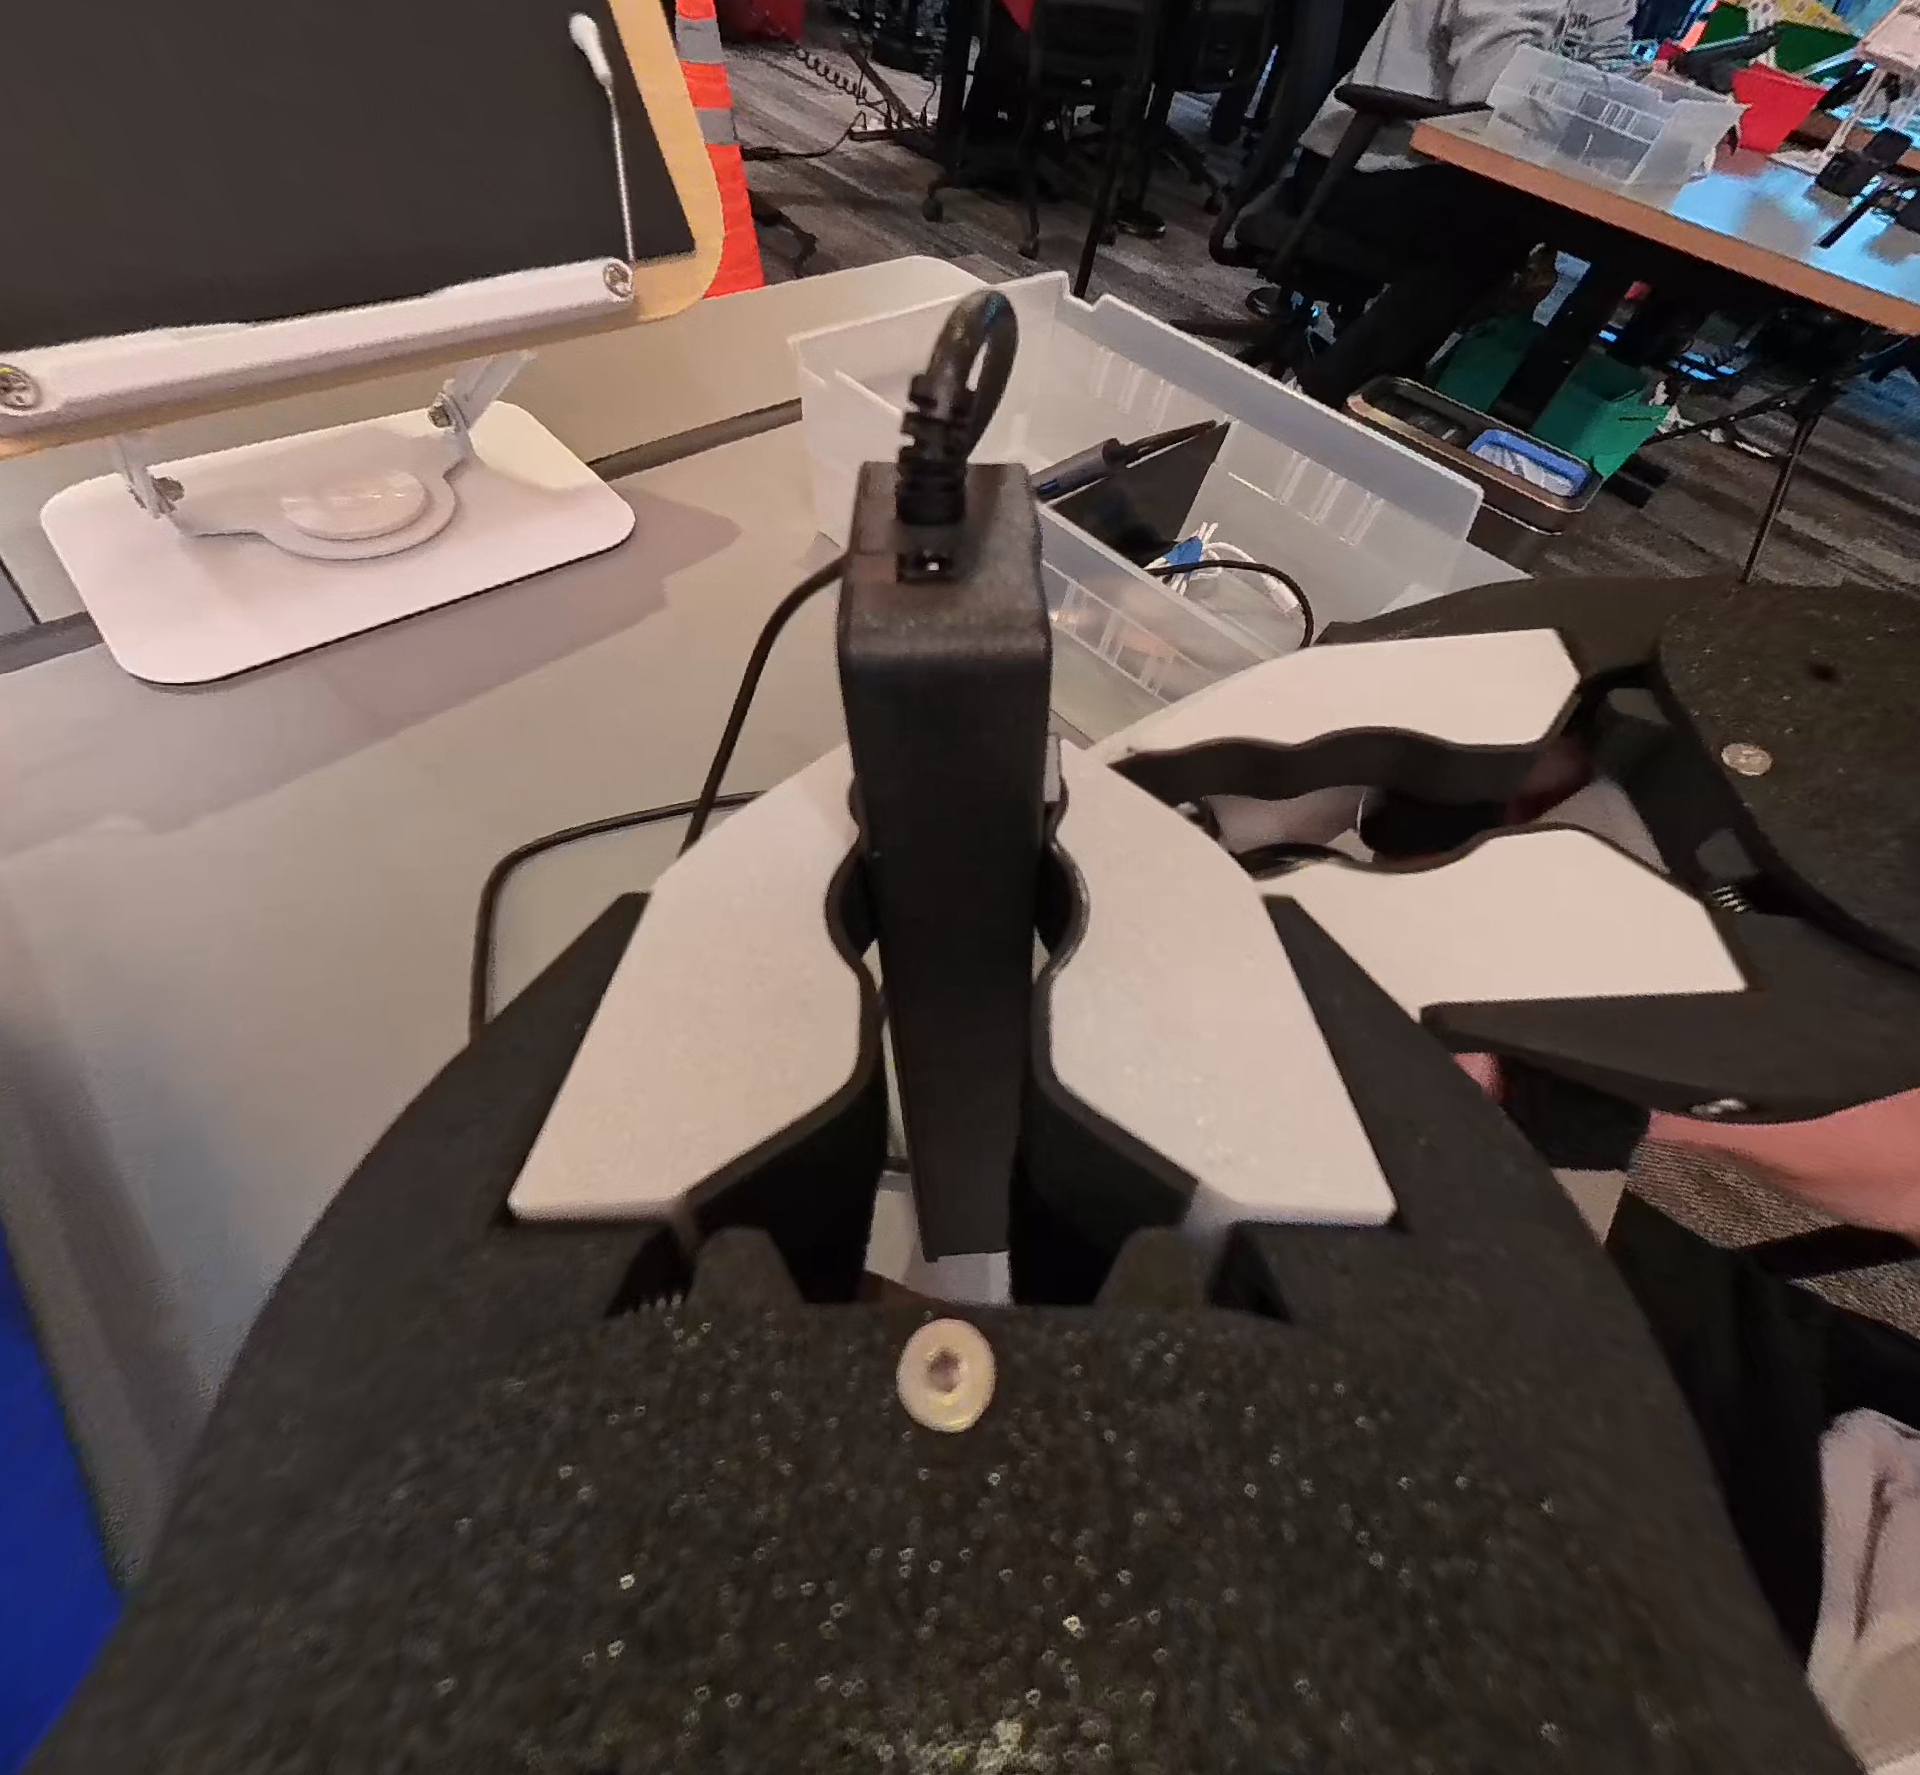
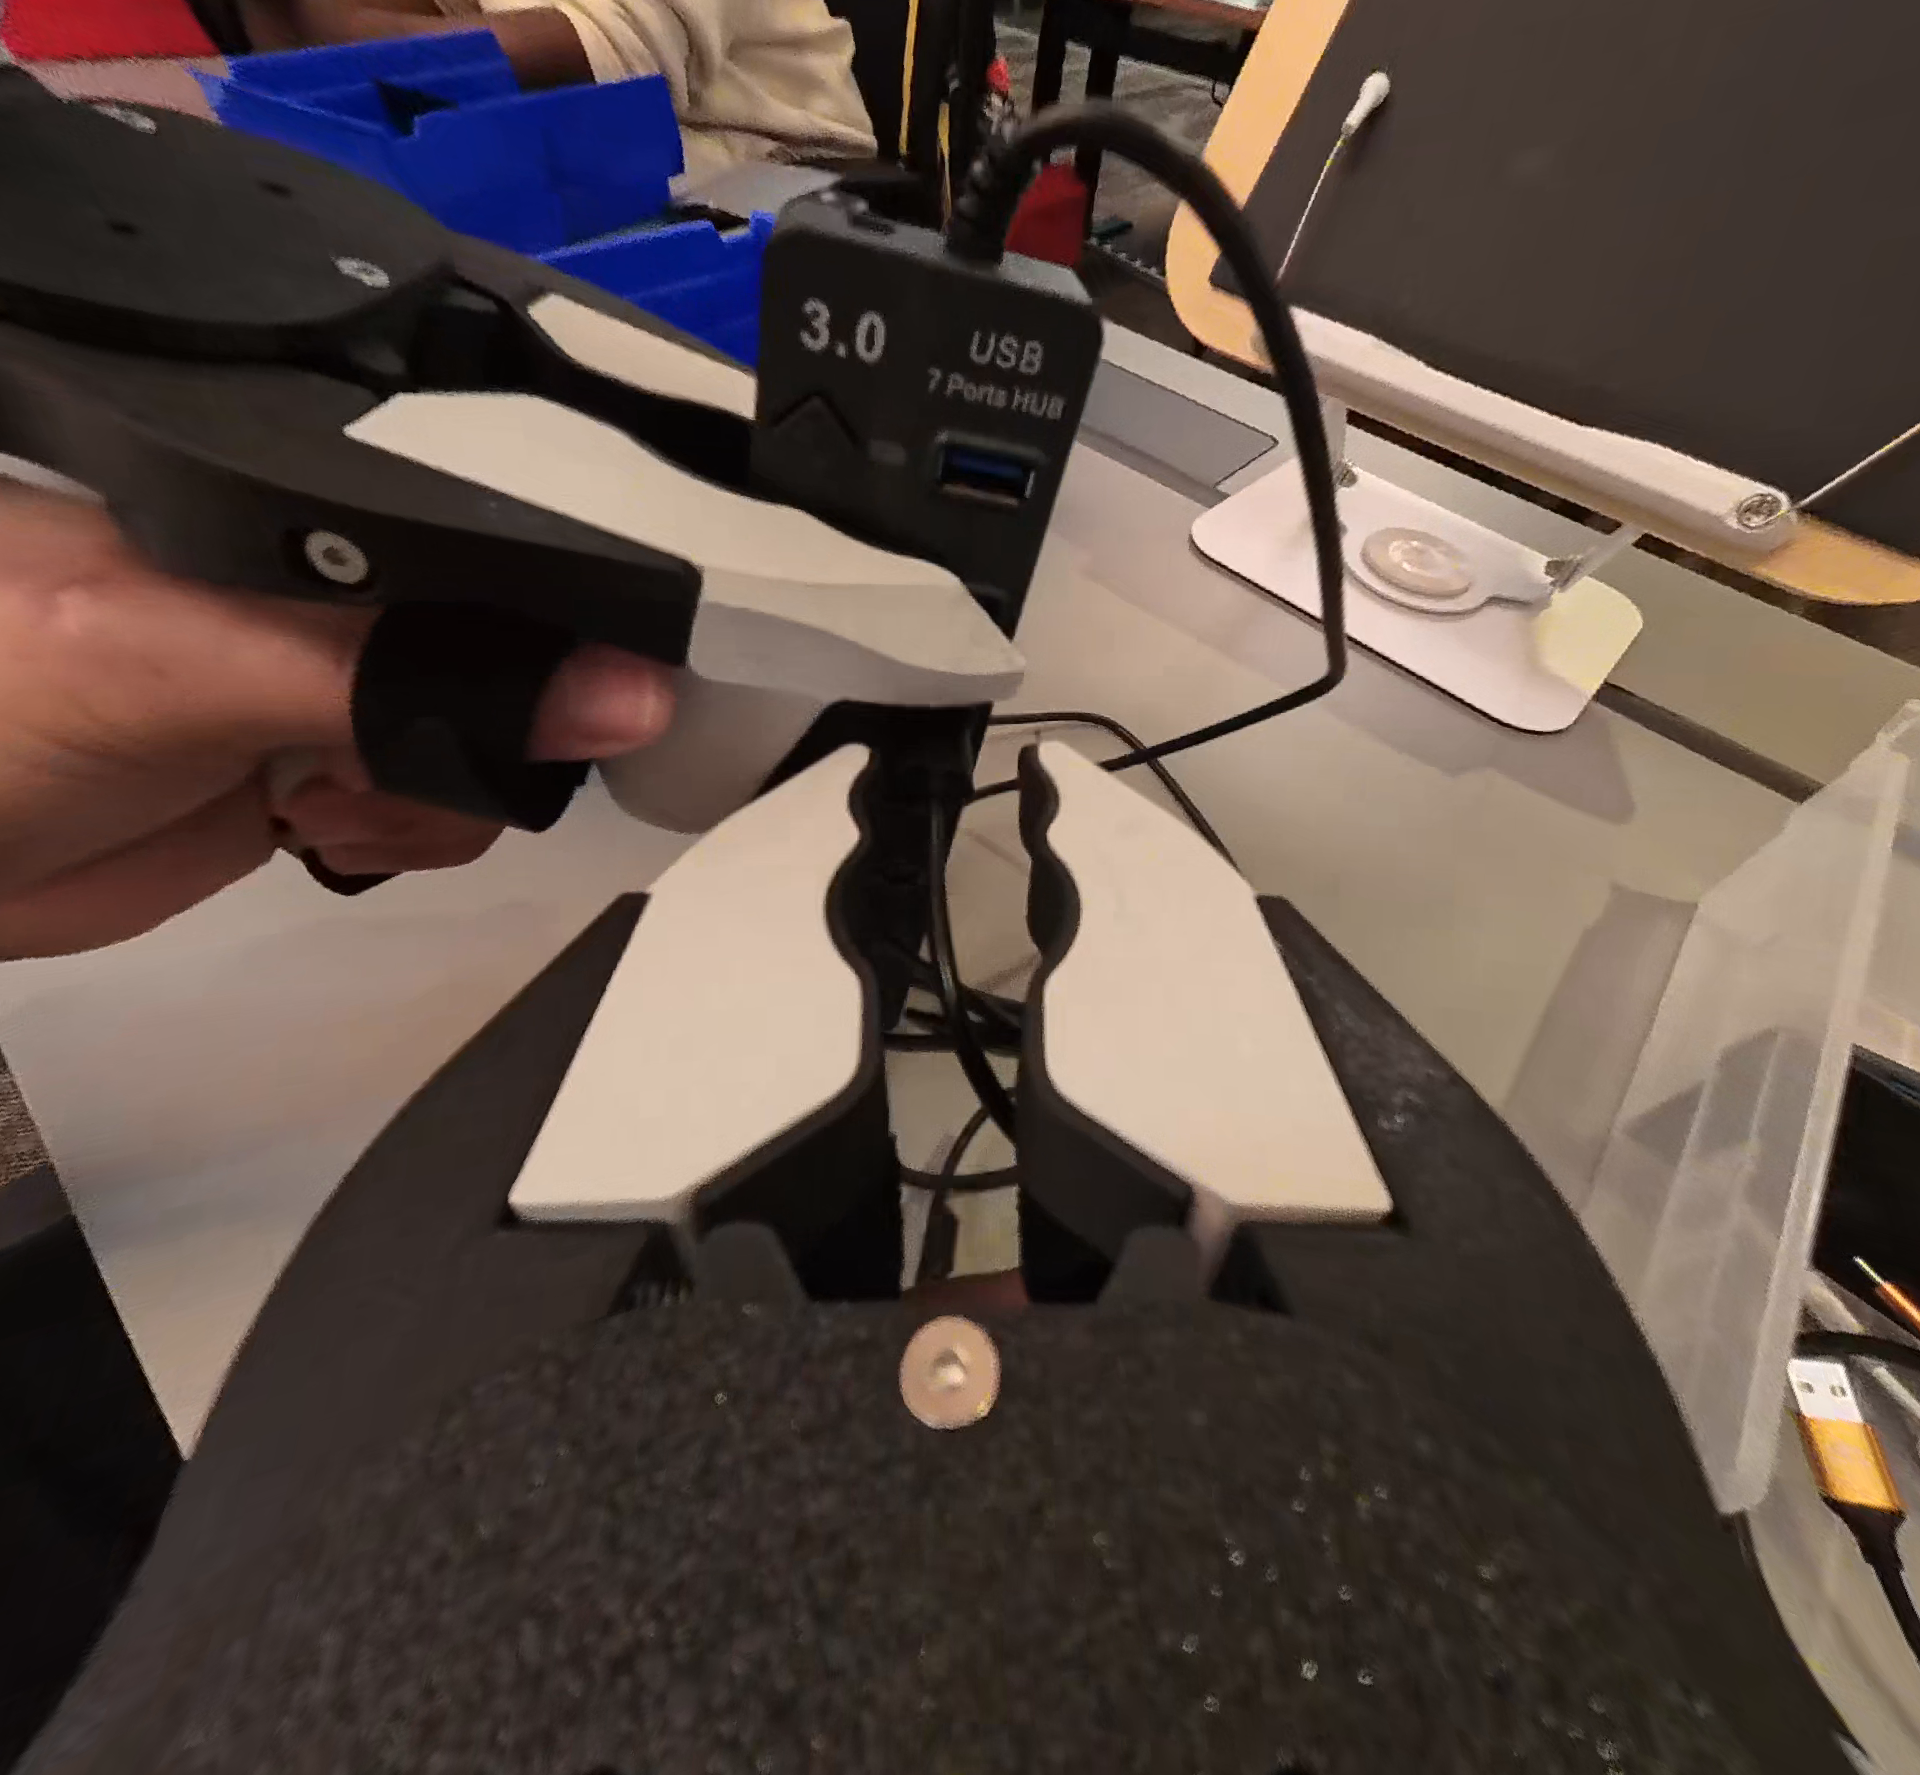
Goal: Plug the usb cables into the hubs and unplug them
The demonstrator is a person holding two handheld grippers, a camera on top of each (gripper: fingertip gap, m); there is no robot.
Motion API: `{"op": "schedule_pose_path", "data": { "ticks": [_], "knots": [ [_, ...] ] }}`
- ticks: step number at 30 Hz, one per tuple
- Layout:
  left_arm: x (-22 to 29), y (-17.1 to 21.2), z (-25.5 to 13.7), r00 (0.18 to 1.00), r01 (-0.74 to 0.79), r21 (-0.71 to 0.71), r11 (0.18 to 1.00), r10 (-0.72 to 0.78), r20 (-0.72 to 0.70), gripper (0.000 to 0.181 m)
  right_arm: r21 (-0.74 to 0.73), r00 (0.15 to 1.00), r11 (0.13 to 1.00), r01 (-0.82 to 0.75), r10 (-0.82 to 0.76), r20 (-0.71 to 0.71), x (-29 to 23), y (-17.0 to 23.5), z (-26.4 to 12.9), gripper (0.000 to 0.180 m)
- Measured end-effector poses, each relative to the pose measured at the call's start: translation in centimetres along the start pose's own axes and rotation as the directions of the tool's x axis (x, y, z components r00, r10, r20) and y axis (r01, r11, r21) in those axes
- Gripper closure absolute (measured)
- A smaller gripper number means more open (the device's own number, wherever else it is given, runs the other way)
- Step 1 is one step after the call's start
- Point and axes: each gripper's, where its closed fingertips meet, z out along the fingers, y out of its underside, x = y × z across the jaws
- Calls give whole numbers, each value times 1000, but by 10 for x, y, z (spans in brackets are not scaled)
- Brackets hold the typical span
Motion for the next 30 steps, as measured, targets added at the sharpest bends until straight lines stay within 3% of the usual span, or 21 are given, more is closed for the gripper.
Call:
{"op": "schedule_pose_path", "data": {
  "ticks": [8, 9, 12, 15, 19, 25, 30],
  "knots": [
    [3, 9, 7, 998, -50, -24, 998, 51, 43, 155, -61, 998, 997, -46, 49, 47, -4, 13, 4, 164],
    [-2, 9, 6, 996, -55, -29, 998, 57, 72, 155, -63, 997, 997, -46, 50, 55, -4, 14, 4, 164],
    [-57, -9, -16, 934, -148, 5, 989, 138, 329, 155, -62, 995, 996, -68, 72, 73, -2, 17, -5, 164],
    [-69, -21, -29, 965, -80, 65, 995, 62, 254, 155, -51, 990, 997, -63, 69, 125, 8, 9, -21, 164],
    [-59, -22, -26, 979, -83, 63, 995, 69, 191, 155, 41, 983, 991, -127, 121, 137, 50, -46, -56, 164],
    [-48, -19, -22, 982, -103, 44, 994, 94, 166, 155, 188, 991, 973, -134, 134, 16, 139, -118, -111, 164],
    [-47, -18, -22, 984, -94, 40, 995, 86, 159, 155, 236, 971, 958, -166, 200, -129, 213, -95, -114, 164]
  ]
}}
